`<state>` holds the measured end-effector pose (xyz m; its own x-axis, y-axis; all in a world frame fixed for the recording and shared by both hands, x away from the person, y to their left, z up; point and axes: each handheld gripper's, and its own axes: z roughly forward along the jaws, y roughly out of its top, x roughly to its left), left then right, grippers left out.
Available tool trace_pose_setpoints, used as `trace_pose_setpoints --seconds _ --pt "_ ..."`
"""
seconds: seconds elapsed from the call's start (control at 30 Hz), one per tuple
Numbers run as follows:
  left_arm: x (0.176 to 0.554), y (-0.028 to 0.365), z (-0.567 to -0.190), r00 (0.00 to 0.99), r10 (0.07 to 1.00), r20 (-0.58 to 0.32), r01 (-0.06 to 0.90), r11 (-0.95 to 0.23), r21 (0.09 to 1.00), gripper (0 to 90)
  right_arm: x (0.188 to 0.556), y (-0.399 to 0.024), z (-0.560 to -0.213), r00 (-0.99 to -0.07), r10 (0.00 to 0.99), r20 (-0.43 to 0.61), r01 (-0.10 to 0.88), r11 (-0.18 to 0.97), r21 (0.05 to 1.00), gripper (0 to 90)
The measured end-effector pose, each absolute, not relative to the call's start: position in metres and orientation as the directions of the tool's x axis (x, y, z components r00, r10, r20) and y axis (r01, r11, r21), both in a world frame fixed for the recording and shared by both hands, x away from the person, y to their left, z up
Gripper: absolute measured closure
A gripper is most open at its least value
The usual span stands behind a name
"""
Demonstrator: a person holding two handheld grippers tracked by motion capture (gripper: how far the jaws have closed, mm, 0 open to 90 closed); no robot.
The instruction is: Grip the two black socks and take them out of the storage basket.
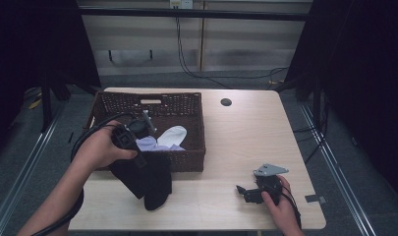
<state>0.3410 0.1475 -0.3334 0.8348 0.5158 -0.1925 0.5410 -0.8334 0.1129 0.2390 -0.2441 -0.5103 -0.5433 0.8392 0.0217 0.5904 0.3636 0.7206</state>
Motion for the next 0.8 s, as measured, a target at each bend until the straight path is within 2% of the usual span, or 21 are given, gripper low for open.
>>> trace_pose_setpoints --seconds 0.8 --pt "0.336 0.151 -0.385 0.835 0.516 -0.193 0.541 -0.833 0.118 77.5 0.239 -0.244 -0.510 -0.544 0.839 0.021 0.592 0.366 0.718 12.2"
